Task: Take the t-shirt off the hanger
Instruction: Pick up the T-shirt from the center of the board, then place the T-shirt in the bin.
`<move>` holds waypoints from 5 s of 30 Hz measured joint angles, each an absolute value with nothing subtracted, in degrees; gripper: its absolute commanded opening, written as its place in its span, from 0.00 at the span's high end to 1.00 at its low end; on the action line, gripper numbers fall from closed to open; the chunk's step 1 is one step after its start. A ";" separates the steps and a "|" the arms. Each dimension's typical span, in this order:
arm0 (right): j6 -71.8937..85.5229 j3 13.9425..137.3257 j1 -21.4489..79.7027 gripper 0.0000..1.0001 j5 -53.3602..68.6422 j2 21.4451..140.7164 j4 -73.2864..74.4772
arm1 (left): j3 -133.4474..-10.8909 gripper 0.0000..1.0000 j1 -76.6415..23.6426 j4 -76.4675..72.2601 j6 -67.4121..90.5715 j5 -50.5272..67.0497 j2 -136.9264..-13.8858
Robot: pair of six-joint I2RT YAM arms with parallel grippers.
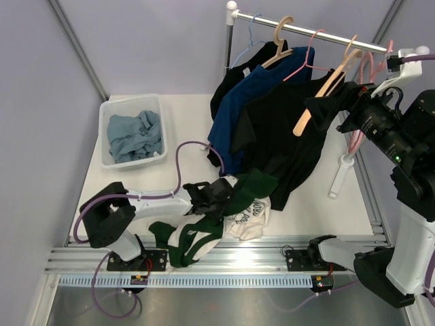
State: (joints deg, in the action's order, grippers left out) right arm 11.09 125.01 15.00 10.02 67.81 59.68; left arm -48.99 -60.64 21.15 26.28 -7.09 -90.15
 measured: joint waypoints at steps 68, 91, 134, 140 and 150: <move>11.81 66.59 63.77 0.00 -19.03 53.76 31.07 | -85.97 1.00 0.05 21.15 5.93 -46.52 -97.45; 12.01 64.82 63.77 0.00 -18.28 50.43 29.52 | -88.27 0.89 -0.14 14.06 8.67 -12.25 -116.64; 11.53 64.77 63.81 0.01 -15.29 48.49 29.39 | -88.79 0.84 -0.10 21.67 6.33 4.84 -112.57; 11.53 64.77 63.81 0.01 -14.83 48.53 29.39 | -88.92 0.85 3.88 23.83 8.12 0.71 -115.35; 11.51 64.77 63.81 0.00 -13.96 48.56 29.39 | -88.55 0.52 4.19 24.14 8.58 3.73 -110.10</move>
